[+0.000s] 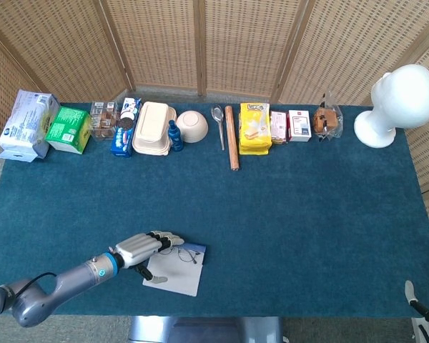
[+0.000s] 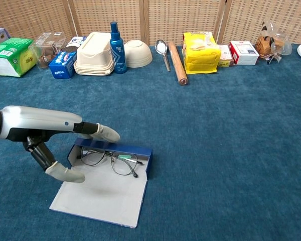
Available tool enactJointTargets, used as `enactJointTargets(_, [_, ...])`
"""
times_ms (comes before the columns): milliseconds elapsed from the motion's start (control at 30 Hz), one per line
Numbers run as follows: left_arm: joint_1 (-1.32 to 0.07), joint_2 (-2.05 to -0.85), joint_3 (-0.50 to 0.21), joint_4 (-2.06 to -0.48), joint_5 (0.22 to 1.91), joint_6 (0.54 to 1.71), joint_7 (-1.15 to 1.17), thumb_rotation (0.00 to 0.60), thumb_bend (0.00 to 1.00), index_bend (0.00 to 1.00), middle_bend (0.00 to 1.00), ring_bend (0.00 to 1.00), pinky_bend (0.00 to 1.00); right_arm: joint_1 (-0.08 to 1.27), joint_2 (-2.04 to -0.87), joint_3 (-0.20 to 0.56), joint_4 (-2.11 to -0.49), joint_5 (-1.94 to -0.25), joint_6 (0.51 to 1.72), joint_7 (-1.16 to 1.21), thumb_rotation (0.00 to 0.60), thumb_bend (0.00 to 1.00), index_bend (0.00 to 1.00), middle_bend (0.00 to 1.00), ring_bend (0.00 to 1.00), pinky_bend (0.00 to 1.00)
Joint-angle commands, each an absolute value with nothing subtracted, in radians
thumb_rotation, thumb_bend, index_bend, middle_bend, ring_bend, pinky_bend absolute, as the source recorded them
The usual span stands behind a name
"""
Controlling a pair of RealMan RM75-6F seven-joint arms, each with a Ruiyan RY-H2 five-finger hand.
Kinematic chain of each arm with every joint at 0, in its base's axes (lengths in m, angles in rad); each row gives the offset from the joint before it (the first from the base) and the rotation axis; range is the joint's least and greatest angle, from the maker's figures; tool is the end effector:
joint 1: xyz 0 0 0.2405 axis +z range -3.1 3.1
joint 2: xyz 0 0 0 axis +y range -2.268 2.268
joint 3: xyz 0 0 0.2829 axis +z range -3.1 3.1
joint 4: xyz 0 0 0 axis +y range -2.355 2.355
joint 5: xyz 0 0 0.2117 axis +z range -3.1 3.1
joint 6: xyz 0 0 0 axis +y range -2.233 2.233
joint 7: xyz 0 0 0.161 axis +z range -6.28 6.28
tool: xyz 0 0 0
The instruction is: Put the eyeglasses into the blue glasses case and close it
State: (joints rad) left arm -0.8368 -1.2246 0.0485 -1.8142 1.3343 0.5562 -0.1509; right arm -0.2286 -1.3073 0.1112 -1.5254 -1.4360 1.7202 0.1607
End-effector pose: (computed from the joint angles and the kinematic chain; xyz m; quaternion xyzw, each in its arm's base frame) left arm -0.1674 0.2839 -0.0114 -0.8200 -0.5049 -0.2201 0.1558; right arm -0.3770 -0.0945 0.1599 0.3916 -0.4512 0.4339 0.6744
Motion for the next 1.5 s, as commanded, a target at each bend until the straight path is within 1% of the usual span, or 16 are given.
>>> enactJointTargets(33, [-0.83,-1.22,0.055,-1.821,1.347,0.56,-0.158,0.378,0.23,0.04,0.08,0.0,0.05,-0.229,-1.308,0.11,-1.526,-1.437,1.721,0.16,0.6,0.33,0.0,0.18,0.0,0.09])
enactJointTargets(1100, [-0.782,-1.158,0.109,-1.905,1.455,0.604,-0.22,0.378,0.23,0.04,0.07,0.0,0.05,-0.229,-1.303,0.103,-1.53,-1.455,1.732,0.165,0.6,0.33,0.0,0.18,0.0,0.09])
enactJointTargets(1167, [-0.78,-1.161,0.106,-1.895,1.454,0.611,-0.214,0.377,0.23,0.04,0.07,0.0,0.05,-0.228,-1.303,0.102,-1.528,-1.455,1.73,0.167,0.6,0.33,0.0,0.18,0.0,0.09])
enactJointTargets(1200, [-0.783,-1.176,0.088,-1.869,1.443,0.622,-0.201,0.38,0.23,0.04,0.07,0.0,0.05,-0.228,-1.302,0.103,-1.526,-1.453,1.729,0.169,0.6,0.33,0.0,0.18,0.0,0.09])
enactJointTargets(1267, [-0.787,-1.195,0.077,-1.853,1.428,0.621,-0.189,0.379,0.23,0.04,0.07,0.0,0.05,-0.228,-1.302,0.103,-1.525,-1.452,1.729,0.171,0.6,0.33,0.0,0.18,0.0,0.09])
enactJointTargets(1500, [-0.821,-1.253,0.039,-1.811,1.373,0.59,-0.159,0.377,0.23,0.04,0.06,0.0,0.04,-0.233,-1.301,0.103,-1.522,-1.443,1.73,0.176,0.6,0.33,0.0,0.18,0.0,0.09])
